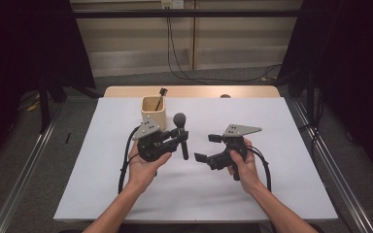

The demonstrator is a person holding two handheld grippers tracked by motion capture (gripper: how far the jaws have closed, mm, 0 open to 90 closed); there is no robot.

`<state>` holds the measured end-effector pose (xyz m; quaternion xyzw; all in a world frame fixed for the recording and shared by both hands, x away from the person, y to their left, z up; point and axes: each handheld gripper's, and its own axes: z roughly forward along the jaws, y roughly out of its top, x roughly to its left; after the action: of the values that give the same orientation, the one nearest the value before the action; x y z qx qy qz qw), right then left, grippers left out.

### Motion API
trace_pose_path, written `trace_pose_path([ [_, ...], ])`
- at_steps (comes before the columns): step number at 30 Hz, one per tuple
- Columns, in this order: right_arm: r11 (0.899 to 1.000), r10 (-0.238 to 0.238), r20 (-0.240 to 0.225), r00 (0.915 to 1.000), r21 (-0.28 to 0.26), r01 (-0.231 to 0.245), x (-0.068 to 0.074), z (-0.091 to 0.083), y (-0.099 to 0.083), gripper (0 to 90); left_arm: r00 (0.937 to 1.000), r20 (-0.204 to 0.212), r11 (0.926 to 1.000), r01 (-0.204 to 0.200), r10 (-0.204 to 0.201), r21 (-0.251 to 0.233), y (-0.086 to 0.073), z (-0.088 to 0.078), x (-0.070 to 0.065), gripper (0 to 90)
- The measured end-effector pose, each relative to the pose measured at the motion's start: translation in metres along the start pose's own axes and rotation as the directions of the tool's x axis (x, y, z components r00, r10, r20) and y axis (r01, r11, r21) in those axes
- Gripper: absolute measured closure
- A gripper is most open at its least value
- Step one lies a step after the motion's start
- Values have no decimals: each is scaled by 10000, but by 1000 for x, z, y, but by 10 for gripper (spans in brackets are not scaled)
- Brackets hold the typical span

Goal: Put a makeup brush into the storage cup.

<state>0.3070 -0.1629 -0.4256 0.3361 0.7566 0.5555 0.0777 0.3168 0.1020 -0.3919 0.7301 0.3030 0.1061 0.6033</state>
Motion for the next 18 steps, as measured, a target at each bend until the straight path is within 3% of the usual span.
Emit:
trace_pose_path([
  [6,9996,-126,497,9987,-245,138,-1,-10,-3,63,9999,-101,10000,43,-43,5,1,-3,3,711],
  [12,9980,-81,1048,9945,-616,146,-4,-25,-4,40,9997,-262,10000,32,-33,-27,3,-8,7,711],
  [18,9984,-57,1777,9841,-551,157,-9,-36,-11,46,9991,-383,9998,168,-166,47,4,-13,13,710],
])
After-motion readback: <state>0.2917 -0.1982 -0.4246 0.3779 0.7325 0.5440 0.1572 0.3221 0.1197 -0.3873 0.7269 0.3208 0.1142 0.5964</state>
